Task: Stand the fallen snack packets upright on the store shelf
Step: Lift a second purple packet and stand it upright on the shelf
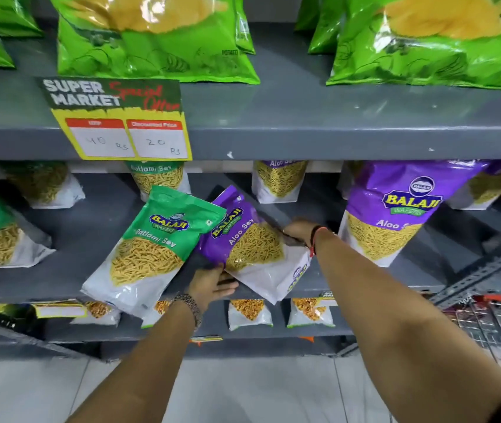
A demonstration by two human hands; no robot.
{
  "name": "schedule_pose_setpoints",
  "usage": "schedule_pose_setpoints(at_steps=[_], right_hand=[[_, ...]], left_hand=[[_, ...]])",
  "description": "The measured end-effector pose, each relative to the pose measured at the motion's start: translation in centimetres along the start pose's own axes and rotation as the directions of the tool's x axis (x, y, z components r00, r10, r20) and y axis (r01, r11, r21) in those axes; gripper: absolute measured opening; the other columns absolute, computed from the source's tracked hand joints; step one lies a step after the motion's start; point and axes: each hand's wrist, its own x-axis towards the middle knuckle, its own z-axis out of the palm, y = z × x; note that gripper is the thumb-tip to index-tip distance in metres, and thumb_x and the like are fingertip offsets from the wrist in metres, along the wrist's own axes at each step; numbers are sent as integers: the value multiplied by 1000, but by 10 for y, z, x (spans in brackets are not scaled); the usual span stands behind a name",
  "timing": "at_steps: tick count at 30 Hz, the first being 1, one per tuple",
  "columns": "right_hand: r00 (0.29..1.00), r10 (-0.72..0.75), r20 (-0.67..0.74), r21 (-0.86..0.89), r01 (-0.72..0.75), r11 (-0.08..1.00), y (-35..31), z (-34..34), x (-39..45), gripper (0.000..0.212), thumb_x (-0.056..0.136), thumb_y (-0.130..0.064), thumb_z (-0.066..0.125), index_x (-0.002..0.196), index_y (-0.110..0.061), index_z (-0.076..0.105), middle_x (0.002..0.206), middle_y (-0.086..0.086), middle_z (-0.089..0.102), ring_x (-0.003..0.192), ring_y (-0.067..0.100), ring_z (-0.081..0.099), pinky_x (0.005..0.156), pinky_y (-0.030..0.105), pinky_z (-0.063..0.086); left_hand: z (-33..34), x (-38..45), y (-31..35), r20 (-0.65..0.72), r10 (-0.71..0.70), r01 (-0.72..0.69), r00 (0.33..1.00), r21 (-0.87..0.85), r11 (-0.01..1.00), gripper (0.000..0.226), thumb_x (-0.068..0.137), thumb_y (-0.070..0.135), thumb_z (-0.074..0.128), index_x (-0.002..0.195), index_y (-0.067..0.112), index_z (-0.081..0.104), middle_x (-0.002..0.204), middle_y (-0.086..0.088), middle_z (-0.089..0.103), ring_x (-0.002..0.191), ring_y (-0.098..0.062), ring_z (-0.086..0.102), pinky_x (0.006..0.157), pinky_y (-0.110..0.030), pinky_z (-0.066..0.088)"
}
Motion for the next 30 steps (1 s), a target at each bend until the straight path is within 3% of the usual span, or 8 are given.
schedule_pose_setpoints(at_steps=[4,8,11,13,16,20,26,30], right_hand=[[991,-55,-124,21,58,998,24,7,0,30,83,-22,59,104,-1,63,108,13,66,86,19,56,77,35,49],[975,-55,-214,143,87,986,48,20,-36,18,90,-12,50,79,-7,63,67,-3,64,60,4,56,42,14,37],[944,-66,-324,137,115,984,71,34,-56,22,92,-6,42,90,1,63,83,9,55,86,14,49,63,27,38],[924,-18,-383,182,95,979,88,42,-74,22,93,-12,42,79,-7,59,79,10,53,81,16,49,73,34,42],[892,18,-452,305,136,943,112,49,-106,20,93,-10,40,76,-12,50,66,6,51,61,15,45,66,31,37],[870,60,-489,415,171,893,130,45,-150,27,97,-18,38,73,-12,49,61,3,47,54,14,41,49,26,31],[850,-57,-523,474,346,809,129,31,-198,27,97,-18,37,74,-11,49,59,4,44,50,13,38,47,27,28],[834,-112,-541,375,358,855,122,25,-185,31,96,-13,38,66,-18,42,61,0,42,56,12,37,52,26,29]], left_hand=[[-3,4,-12,11,100,-99,995,-21,995,27,95,13,40,111,-4,54,106,-21,63,59,-20,71,56,-28,60],[-4,-6,-20,37,147,-148,988,31,988,36,95,15,40,120,-7,52,108,-23,63,66,-20,69,53,-24,59],[-1,-21,-21,69,185,-192,980,120,974,32,96,17,37,112,-6,51,109,-24,61,72,-24,65,53,-21,58],[3,-37,-22,88,219,-231,972,152,961,17,96,16,37,99,3,48,104,-22,58,65,-23,65,51,-22,57],[6,-61,-24,140,311,-334,940,198,921,16,96,15,38,83,14,47,94,-19,59,48,-14,66,49,-23,57],[7,-91,-22,259,449,-512,855,282,811,19,95,19,43,76,19,48,78,-11,63,53,-13,66,55,-26,58],[9,-122,-14,369,566,-656,737,190,730,19,94,19,44,76,19,48,62,3,65,54,-9,64,58,-29,59],[6,-111,-7,372,608,-705,701,235,669,23,94,18,43,74,27,50,59,4,64,52,-7,63,61,-34,59]])
